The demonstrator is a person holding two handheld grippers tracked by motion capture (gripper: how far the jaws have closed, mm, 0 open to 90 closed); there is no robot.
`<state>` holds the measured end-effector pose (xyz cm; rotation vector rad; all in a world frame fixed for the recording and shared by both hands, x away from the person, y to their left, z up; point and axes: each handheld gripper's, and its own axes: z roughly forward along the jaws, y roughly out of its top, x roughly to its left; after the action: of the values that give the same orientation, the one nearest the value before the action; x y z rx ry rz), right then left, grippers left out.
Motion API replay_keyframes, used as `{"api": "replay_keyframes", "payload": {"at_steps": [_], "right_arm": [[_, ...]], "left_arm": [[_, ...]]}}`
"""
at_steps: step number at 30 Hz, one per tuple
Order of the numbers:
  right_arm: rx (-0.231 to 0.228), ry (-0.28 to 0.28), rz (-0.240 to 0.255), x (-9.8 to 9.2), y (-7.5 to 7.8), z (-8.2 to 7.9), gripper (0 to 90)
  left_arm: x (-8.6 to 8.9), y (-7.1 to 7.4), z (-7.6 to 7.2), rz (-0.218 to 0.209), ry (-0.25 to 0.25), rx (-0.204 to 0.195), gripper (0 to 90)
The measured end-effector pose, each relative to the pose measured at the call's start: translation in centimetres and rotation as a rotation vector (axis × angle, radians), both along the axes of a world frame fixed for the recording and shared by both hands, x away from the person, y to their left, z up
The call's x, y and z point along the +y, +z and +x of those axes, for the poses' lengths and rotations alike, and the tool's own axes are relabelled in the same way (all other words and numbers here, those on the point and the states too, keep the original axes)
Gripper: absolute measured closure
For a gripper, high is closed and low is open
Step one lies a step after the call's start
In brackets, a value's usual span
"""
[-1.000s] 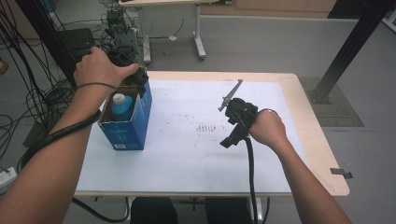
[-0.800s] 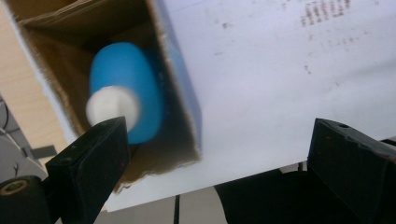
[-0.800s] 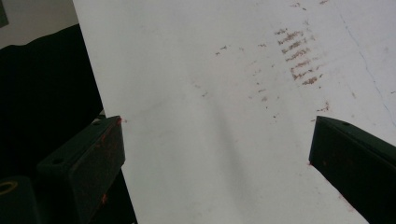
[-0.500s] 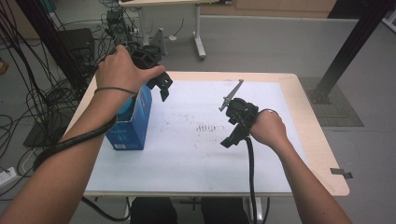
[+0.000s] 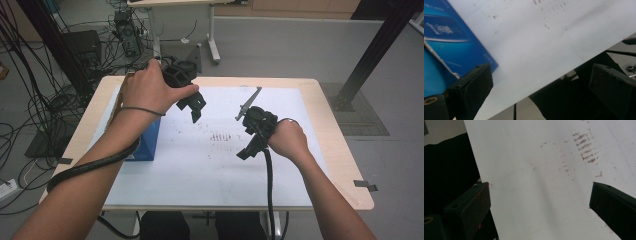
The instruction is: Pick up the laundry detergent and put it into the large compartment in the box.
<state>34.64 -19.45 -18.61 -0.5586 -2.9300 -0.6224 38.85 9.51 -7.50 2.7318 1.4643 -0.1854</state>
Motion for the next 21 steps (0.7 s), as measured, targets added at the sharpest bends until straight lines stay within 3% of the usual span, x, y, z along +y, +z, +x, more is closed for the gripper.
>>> {"api": "replay_keyframes", "payload": {"at_steps": [6,21], "right_arm": [[0.0,-0.006,-0.003,-0.1,0.0,0.1,3.4],[-0.004,-0.003,-0.001,-0.2,0.1,0.1,3.4]], "left_arm": [[-1.5,-1.0,-1.0,0.006,-0.053,-0.002,5.4],[-3.3,-2.1,-1.8,0.016,-0.095,0.019,5.4]]}}
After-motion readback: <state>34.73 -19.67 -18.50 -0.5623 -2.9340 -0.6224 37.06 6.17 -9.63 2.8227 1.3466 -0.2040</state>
